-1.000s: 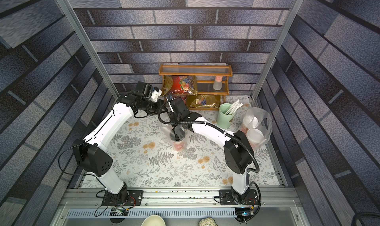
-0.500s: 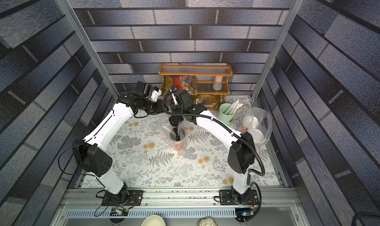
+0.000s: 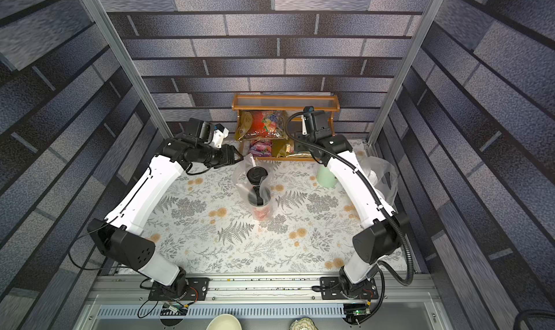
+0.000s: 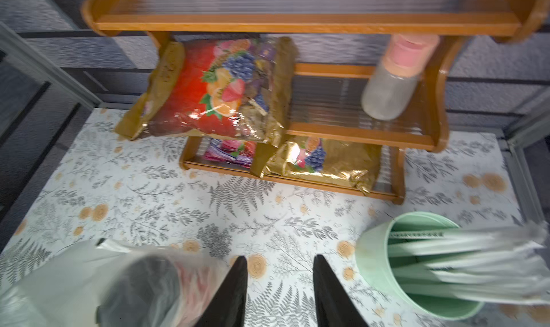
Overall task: Pack milk tea into plastic carrier bags
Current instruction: Place the straw in the plastic carrier bag, then pick up the straw from the container.
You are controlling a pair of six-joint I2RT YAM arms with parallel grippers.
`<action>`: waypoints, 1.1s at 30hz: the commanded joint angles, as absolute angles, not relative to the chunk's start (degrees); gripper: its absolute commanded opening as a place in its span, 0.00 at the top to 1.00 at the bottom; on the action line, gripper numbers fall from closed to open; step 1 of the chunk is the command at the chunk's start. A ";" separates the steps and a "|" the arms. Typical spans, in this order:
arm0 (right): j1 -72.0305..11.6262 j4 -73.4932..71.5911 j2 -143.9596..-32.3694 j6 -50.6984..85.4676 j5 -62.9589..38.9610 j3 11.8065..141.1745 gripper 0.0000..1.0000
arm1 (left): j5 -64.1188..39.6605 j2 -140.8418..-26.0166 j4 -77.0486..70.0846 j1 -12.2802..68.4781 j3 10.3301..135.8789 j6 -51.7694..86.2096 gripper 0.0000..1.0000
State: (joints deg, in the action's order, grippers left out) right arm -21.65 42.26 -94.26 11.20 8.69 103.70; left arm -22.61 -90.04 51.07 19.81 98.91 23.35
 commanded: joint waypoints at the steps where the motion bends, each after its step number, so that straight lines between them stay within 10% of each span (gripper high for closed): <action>1: -16.34 49.50 -93.54 15.08 8.39 101.21 0.63 | -21.49 -86.75 53.59 20.22 96.47 22.21 0.41; 33: -0.05 47.17 -101.42 17.40 9.29 95.10 0.86 | -22.80 -82.02 50.14 20.91 88.07 24.20 0.41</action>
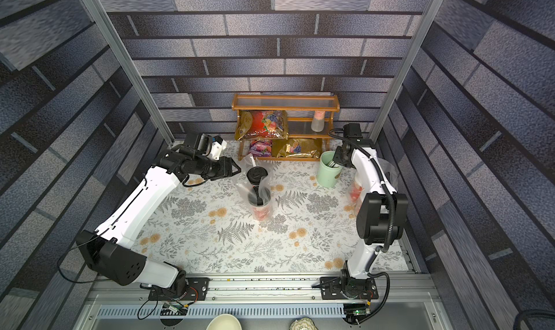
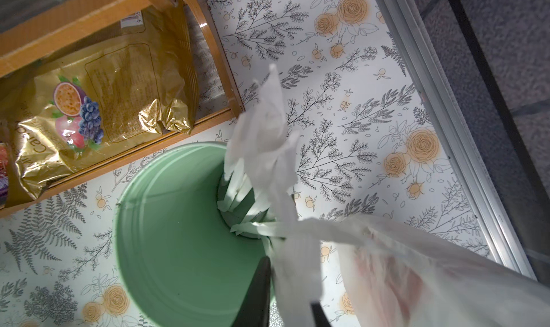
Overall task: Pack milk tea into plastic carrier bags
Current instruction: Pick up the straw from the container.
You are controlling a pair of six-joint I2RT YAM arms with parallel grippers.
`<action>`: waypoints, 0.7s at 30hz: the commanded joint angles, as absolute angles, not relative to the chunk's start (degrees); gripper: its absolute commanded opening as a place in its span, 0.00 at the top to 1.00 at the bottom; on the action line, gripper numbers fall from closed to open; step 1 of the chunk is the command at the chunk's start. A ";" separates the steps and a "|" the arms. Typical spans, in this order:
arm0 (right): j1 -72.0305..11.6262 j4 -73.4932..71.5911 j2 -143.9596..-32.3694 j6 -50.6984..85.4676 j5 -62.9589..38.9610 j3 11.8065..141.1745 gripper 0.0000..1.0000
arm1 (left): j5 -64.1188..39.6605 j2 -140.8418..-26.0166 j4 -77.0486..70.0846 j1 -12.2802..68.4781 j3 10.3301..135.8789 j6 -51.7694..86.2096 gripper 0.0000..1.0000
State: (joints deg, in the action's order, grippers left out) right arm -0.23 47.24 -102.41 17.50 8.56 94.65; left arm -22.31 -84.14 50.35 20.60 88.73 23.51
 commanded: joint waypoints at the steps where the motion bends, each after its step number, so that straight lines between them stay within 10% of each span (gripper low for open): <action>1: -0.09 47.53 -100.89 17.52 9.16 95.02 0.87 | -22.77 -82.01 50.02 20.84 88.04 24.30 0.41; 21: -3.80 60.12 -87.61 15.52 9.11 107.68 0.95 | -17.75 -77.45 54.43 22.63 89.27 24.69 0.36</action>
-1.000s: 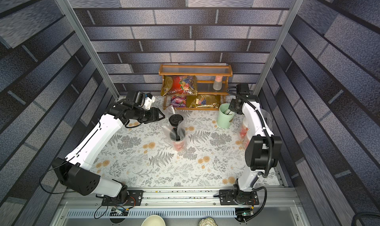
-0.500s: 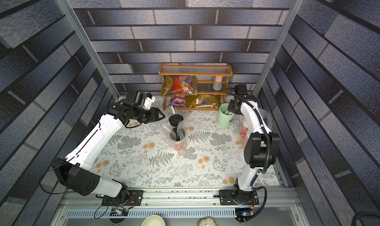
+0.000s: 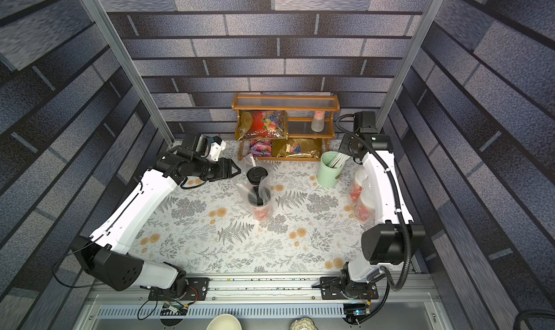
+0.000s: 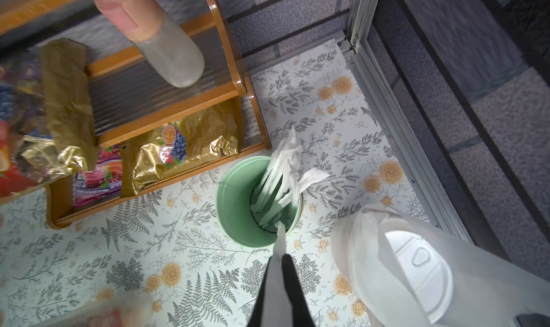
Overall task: Pack milk tea into plastic carrier bags
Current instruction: Pick up the straw from the container, then place the straw in the plastic carrier bag.
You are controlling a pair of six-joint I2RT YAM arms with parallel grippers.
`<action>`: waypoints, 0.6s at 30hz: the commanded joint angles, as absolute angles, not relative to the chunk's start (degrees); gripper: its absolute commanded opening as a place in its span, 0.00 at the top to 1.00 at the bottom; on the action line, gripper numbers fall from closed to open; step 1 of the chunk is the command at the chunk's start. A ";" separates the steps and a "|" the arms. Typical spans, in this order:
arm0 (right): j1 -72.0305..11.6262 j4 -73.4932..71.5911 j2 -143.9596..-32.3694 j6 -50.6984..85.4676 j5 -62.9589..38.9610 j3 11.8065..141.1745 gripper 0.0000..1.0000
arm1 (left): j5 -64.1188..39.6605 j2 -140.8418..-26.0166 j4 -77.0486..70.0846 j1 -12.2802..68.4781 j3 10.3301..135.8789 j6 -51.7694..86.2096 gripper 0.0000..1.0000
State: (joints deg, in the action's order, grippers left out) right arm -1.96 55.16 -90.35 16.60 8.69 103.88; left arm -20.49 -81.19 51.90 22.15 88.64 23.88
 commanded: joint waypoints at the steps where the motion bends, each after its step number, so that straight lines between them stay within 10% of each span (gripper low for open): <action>1: -4.79 61.41 -87.16 15.36 9.23 109.45 0.95 | -17.50 -76.86 55.40 22.80 89.38 24.94 0.36; 18: -29.51 68.69 -81.40 21.34 -6.03 124.47 0.98 | -8.70 -75.24 57.95 32.52 84.66 34.33 0.27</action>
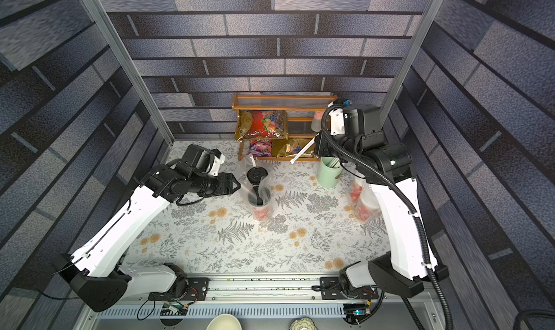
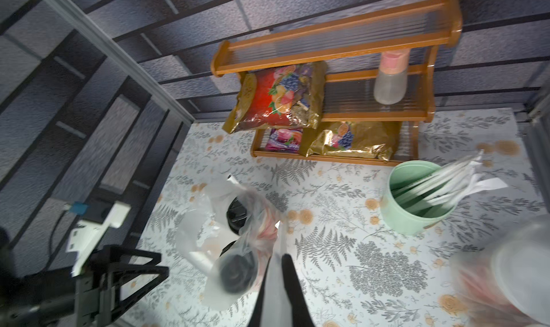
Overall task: Pack milk tea into plastic carrier bags
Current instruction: Place the straw in the plastic carrier bag.
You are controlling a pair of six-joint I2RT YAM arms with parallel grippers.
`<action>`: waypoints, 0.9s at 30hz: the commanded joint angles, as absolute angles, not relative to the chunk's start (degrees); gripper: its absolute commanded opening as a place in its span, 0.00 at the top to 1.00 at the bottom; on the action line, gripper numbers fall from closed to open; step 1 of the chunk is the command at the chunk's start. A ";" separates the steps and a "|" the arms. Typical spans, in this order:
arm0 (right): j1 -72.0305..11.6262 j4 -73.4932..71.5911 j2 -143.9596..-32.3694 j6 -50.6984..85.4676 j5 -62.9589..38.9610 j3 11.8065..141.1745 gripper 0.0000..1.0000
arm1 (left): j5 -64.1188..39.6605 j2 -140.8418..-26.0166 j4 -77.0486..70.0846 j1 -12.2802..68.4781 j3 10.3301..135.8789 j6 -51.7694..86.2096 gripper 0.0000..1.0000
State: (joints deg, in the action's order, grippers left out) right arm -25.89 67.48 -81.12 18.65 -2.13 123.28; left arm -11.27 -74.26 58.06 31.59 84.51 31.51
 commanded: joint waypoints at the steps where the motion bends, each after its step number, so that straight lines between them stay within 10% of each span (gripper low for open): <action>1: -31.57 68.16 -81.74 21.87 -6.38 124.70 0.98 | -8.21 -75.68 57.48 32.80 85.08 34.74 0.26; 11: -44.82 65.73 -86.45 22.87 -1.33 126.52 0.99 | 5.37 -84.74 63.45 32.14 91.82 41.65 0.04; 27: -47.93 71.90 -90.78 21.53 6.37 129.71 1.00 | -10.13 -82.36 59.47 32.97 88.85 41.00 0.40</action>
State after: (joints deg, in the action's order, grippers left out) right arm -47.27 68.38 -89.56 21.91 3.46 127.72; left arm -6.55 -86.00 60.23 32.64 90.02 41.04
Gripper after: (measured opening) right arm 0.047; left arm 0.609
